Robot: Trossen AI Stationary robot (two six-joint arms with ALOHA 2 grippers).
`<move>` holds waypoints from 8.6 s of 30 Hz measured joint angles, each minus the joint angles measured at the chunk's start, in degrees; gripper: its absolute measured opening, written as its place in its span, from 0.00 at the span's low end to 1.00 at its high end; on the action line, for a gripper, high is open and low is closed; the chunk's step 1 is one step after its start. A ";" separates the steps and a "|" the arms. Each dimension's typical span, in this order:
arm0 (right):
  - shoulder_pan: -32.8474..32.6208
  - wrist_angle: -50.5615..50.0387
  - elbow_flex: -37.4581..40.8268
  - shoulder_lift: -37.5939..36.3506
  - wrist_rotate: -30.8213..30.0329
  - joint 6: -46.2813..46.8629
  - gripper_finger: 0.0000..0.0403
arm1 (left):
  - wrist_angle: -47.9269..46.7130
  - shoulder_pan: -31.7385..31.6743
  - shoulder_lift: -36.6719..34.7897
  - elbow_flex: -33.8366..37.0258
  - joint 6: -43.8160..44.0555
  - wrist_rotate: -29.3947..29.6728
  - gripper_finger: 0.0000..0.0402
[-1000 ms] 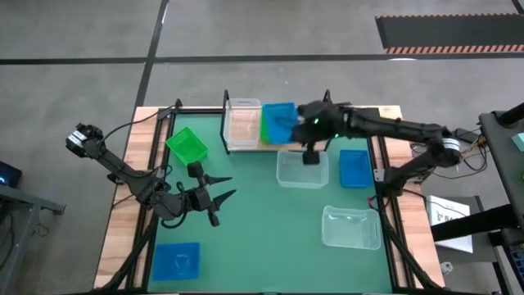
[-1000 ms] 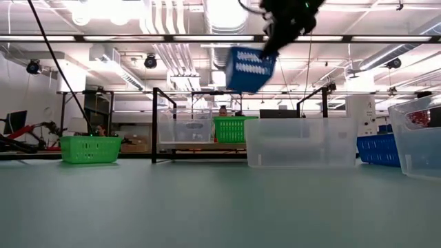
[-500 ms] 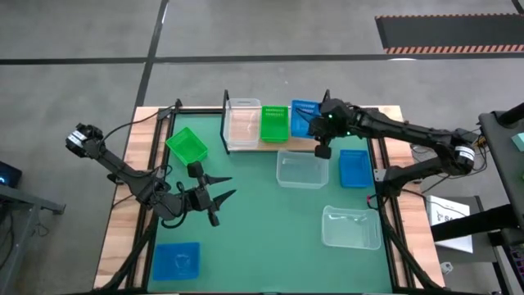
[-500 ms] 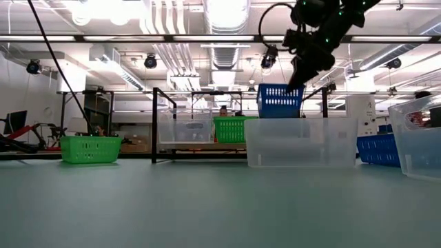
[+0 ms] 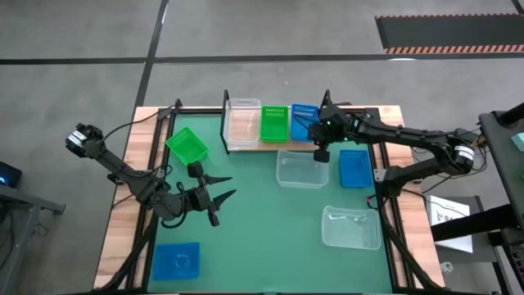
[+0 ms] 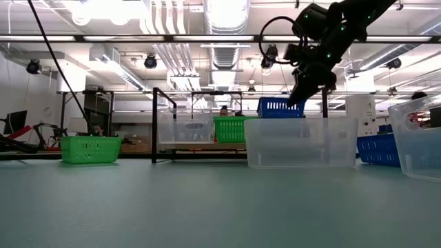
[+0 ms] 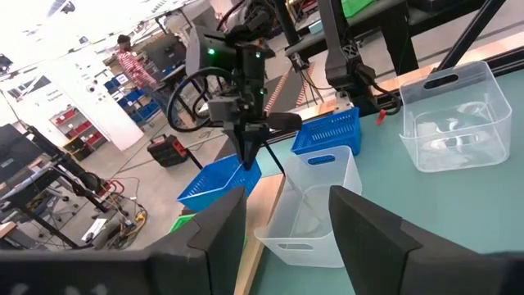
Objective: Stack baskets on shelf by color
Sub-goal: Put the bottom right blue bin on the shelf, then stack the top transparent bin on the transparent bin on the shelf
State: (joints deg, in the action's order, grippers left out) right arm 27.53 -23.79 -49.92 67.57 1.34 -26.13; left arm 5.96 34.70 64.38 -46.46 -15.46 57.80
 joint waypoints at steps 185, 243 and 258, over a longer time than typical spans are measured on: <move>-35.59 -1.04 2.45 2.90 3.17 31.16 0.06 | -6.89 -13.08 32.22 -19.69 24.24 -34.30 0.40; -36.97 28.95 17.55 -5.40 -0.80 20.49 0.06 | -18.24 -18.17 24.46 -21.32 11.51 -41.17 0.00; -38.56 27.27 18.78 -12.67 -0.87 18.31 0.06 | -24.68 -35.43 7.11 -20.31 -11.01 -44.50 0.00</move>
State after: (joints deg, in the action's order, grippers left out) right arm -11.03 3.49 -31.14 54.90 0.47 -7.82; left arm -18.73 -0.74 71.49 -66.77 -26.48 13.30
